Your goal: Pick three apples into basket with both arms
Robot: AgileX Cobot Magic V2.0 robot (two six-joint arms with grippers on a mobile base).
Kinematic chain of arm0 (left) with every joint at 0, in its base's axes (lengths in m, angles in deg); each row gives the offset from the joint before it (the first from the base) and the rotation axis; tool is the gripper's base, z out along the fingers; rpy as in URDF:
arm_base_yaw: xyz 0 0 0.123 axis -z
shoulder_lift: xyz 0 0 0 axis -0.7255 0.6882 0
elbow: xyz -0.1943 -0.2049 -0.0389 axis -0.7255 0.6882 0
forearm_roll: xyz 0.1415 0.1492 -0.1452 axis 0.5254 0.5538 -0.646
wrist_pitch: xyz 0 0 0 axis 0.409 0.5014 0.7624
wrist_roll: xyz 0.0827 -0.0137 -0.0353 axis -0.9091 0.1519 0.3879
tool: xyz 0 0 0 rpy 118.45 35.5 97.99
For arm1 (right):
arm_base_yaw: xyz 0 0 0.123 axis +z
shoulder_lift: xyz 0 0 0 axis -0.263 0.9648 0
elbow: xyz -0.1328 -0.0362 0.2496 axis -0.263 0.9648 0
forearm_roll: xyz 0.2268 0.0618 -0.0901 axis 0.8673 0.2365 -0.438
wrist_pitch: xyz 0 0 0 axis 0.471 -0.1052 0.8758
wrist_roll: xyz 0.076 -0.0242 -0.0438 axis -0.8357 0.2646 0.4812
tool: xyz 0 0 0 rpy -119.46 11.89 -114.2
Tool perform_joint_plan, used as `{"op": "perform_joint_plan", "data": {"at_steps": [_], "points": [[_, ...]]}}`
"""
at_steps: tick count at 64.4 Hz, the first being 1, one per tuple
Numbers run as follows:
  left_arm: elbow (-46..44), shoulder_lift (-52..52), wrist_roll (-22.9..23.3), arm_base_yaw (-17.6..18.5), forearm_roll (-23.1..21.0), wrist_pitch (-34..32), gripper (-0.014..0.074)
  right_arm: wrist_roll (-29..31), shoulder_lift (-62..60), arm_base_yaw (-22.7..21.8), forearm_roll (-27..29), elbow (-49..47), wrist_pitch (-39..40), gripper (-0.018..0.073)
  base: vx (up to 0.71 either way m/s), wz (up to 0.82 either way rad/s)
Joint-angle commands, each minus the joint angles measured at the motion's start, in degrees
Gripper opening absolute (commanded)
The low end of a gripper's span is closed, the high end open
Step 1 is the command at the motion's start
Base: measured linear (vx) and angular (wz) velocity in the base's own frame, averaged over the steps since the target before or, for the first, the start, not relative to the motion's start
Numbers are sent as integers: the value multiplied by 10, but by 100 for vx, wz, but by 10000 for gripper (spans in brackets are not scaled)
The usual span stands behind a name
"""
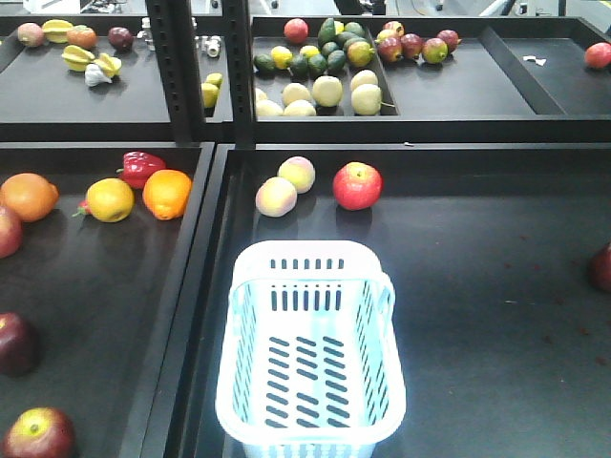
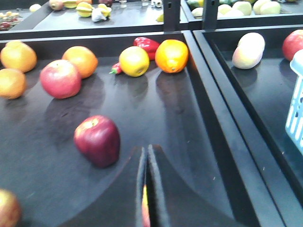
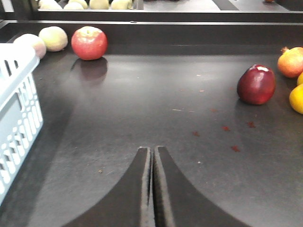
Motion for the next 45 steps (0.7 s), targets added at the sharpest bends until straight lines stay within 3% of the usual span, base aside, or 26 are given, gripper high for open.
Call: {"op": "perform_joint_plan", "data": {"at_steps": [1,45], "points": [[-21,-6,3,3,-5,-41,-6,2,2,1,-7,1,42,-4,8,-9],[-21,-6,3,3,-5,-41,-6,2,2,1,-7,1,42,-4,2,-2]]}}
